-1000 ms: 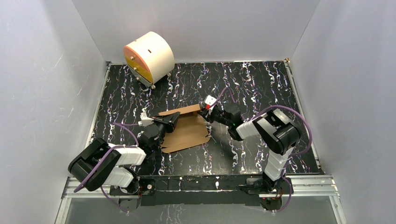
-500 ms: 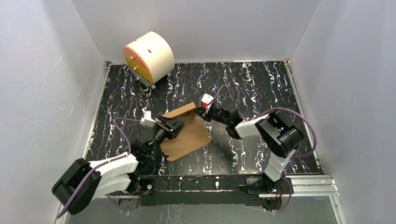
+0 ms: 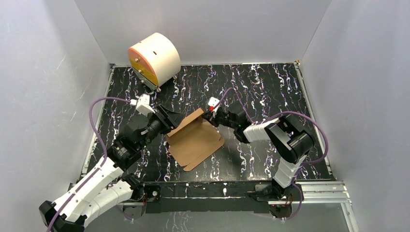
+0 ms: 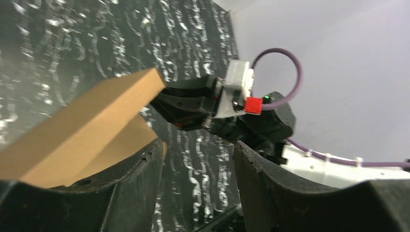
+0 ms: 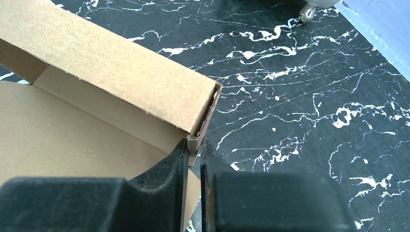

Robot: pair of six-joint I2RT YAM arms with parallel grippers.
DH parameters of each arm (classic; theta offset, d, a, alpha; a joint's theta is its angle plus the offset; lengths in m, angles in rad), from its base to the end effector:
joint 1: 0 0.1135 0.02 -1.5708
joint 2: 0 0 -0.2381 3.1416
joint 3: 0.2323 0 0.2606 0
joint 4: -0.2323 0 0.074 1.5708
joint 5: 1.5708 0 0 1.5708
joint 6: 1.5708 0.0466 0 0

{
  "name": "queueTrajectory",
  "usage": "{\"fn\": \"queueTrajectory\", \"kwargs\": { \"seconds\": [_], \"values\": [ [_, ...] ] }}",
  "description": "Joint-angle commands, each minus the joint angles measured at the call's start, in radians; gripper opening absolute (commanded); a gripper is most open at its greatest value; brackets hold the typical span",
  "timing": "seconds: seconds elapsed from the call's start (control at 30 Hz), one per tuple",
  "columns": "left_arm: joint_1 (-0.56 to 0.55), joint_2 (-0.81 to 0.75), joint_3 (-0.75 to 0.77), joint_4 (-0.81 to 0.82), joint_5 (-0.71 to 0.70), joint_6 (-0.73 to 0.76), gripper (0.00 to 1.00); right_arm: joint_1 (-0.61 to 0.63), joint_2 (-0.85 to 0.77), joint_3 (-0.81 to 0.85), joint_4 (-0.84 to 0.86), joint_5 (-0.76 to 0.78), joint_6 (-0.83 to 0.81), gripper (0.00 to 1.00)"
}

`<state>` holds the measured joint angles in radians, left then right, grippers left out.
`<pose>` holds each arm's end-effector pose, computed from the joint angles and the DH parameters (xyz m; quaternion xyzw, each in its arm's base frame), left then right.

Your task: Fold the paper box

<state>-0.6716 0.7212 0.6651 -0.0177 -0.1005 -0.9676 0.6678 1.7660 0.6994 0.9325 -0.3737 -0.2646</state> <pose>0.1734 -0.1319 0.3075 -0.1417 0.7187 -0.4716 0.4908 0.2702 0.2348 0.1383 -0.4417 0.6059 0.2665 0.6056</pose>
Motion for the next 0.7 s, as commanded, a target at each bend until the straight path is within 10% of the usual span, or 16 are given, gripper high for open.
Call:
{"fn": "queueTrajectory", "kwargs": {
  "seconds": [0.0,0.3,0.67],
  "values": [
    [0.0,0.063,0.137,-0.317,-0.114,0.24,0.53,-0.001,-0.013,0.034,0.025,-0.025,-0.001,0.13],
    [0.025,0.334,0.361,-0.354,-0.117,0.459,0.62,-0.001,-0.031,0.023,-0.003,-0.049,-0.001,0.13],
    [0.221,0.682,0.514,-0.317,0.31,0.528,0.65,0.001,-0.039,0.022,-0.029,-0.075,0.003,0.13]
  ]
}}
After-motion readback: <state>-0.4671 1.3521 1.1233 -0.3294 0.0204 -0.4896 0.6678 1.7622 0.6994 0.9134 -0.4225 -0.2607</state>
